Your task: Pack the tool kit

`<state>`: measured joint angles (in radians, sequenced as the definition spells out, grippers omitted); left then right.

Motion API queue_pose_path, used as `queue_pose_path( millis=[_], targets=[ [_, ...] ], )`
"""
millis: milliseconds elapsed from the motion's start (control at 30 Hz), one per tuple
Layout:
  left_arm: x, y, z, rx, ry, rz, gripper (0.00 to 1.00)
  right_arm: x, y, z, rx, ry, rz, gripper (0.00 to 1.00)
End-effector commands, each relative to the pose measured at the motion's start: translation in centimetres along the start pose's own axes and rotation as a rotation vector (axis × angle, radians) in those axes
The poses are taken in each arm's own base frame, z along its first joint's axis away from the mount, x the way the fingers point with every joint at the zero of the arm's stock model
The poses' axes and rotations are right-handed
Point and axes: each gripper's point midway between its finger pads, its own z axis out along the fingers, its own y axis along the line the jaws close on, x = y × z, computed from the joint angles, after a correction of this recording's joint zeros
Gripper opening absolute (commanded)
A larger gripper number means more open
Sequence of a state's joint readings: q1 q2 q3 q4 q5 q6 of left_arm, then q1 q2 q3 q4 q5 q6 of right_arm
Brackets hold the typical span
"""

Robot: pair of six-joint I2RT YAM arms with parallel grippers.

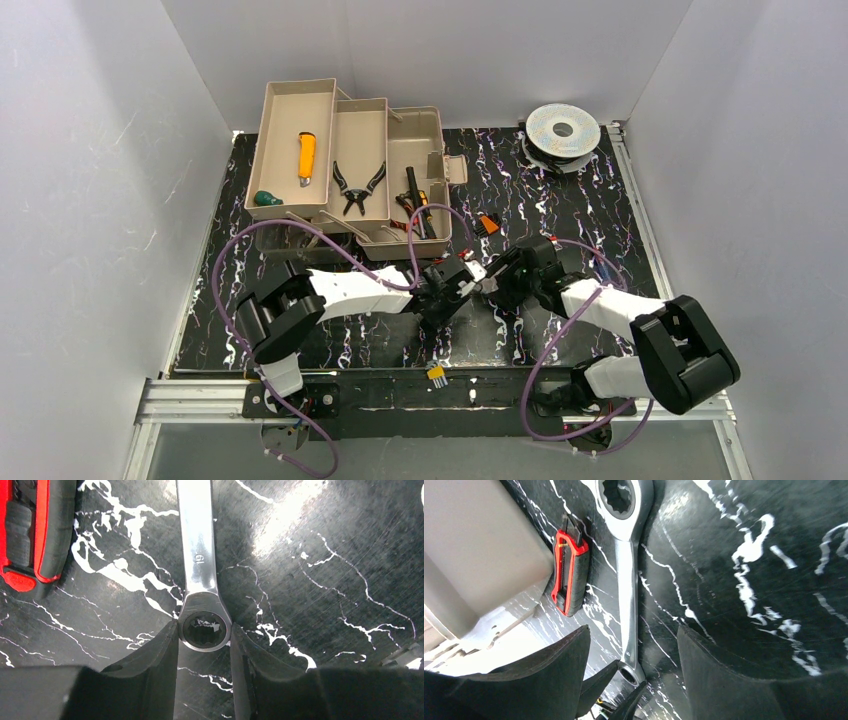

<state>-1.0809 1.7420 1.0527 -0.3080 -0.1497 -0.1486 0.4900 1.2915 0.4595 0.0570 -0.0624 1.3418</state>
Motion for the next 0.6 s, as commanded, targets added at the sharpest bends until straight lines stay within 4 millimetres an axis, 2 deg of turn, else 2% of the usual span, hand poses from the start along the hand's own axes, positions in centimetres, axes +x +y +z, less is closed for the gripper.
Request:
queue_pose_path(
  millis=[0, 167, 400, 467, 567],
  targets=[
    [-0.8, 0.1, -2.7, 0.046, 0.017, -0.036, 0.00, 1.6, -0.2, 0.8, 0.006, 0.024, 0.018, 0.72],
    [-2.3, -0.2, -4.7, 0.083, -0.002, -0.022, 0.00, 2.7, 0.4, 1.7, -0.023, 0.080, 0.048, 0.71],
    [-3.4, -1.4, -6.0, 0.167, -0.003, -0.045, 0.00, 3.5, 0.1, 2.3, -0.021, 0.107, 0.057, 0.70],
    [-3.8, -1.8, -6.4, 0.193, -0.011, -0.057, 0.00, 3.5, 0.1, 2.5, -0.029, 0.108, 0.064, 0.67],
    [-4.3, -2.2, -6.9, 0.229, -0.023, -0.070, 0.00, 3.7, 0.2, 2.8, -0.046, 0.117, 0.072, 0.54]
  ],
)
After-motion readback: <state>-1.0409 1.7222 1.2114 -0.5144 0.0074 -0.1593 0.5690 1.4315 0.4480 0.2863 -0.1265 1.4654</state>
